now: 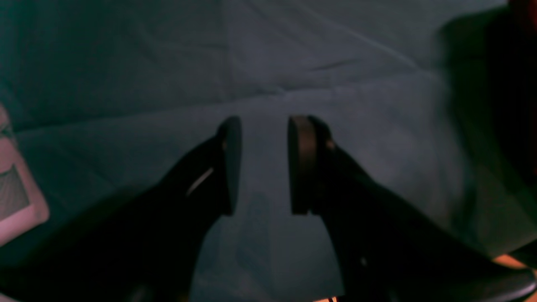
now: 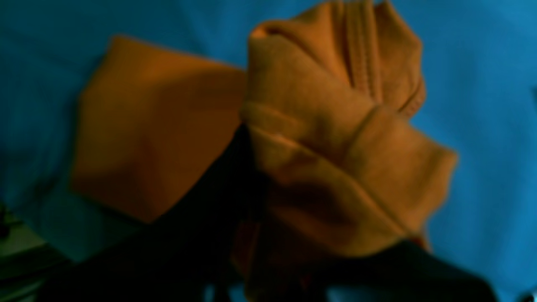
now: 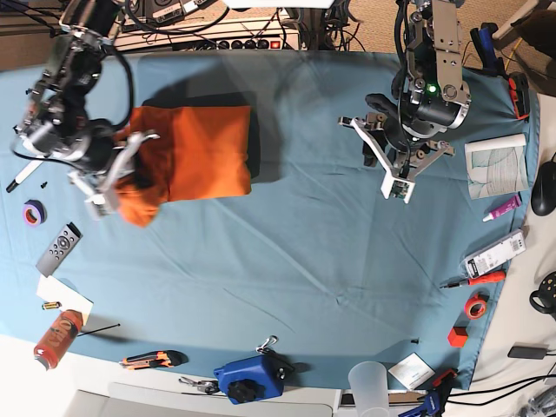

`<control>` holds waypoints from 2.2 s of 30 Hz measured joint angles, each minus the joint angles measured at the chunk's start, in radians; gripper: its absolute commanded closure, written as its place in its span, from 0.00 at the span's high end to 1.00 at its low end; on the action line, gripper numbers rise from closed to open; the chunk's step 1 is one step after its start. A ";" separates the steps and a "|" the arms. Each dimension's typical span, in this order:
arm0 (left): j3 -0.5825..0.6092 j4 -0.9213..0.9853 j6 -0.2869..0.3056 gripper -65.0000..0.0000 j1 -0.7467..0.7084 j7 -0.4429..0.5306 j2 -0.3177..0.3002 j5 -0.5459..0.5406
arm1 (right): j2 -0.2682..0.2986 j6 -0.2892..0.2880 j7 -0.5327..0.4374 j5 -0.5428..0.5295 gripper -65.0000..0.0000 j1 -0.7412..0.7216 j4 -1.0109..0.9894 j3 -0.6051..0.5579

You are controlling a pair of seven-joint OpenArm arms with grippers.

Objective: Layout the t-shirt on the table in an organized manner, then fold the t-shirt properly
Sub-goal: 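Press the folded bundle with the right gripper and release it, then grasp the bundle edge with the left gripper and fold it over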

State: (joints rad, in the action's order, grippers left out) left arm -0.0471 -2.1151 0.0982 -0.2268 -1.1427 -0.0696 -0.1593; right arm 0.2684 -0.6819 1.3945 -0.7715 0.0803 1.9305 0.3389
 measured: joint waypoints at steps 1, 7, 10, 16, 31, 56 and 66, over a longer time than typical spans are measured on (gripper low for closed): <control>0.000 0.000 0.000 0.27 0.000 -0.002 0.000 0.000 | -0.001 0.000 -0.009 0.000 0.00 -0.001 0.000 -0.036; 0.000 0.000 0.000 0.27 0.000 -0.002 0.000 0.000 | 0.000 0.001 -0.102 0.104 0.00 -0.002 0.000 -0.221; 0.000 0.000 0.000 0.27 0.000 -0.002 0.000 0.000 | 0.000 0.011 -0.111 0.164 0.00 -0.003 0.000 -0.296; 0.000 0.000 0.000 0.27 0.000 -0.002 0.000 0.000 | 0.005 0.012 -0.085 0.200 0.21 -0.002 0.000 -0.418; 0.000 0.000 0.000 0.27 0.000 0.025 0.000 0.000 | 0.005 0.022 -0.086 -0.036 0.40 -0.059 0.182 -0.473; 0.499 0.045 0.302 0.21 0.109 0.266 0.002 -0.113 | -0.002 0.129 -0.210 0.313 0.07 -0.050 0.044 0.150; 0.649 0.264 0.145 0.00 0.275 0.327 0.019 0.049 | -0.003 0.129 -0.180 0.313 0.07 -0.048 -0.107 0.175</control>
State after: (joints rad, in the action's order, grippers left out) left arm 0.6018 -1.8515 0.2432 0.0486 -0.8154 -0.0509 -0.1101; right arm 0.2657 -0.5533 1.2144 -0.4583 0.0322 1.8233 0.5144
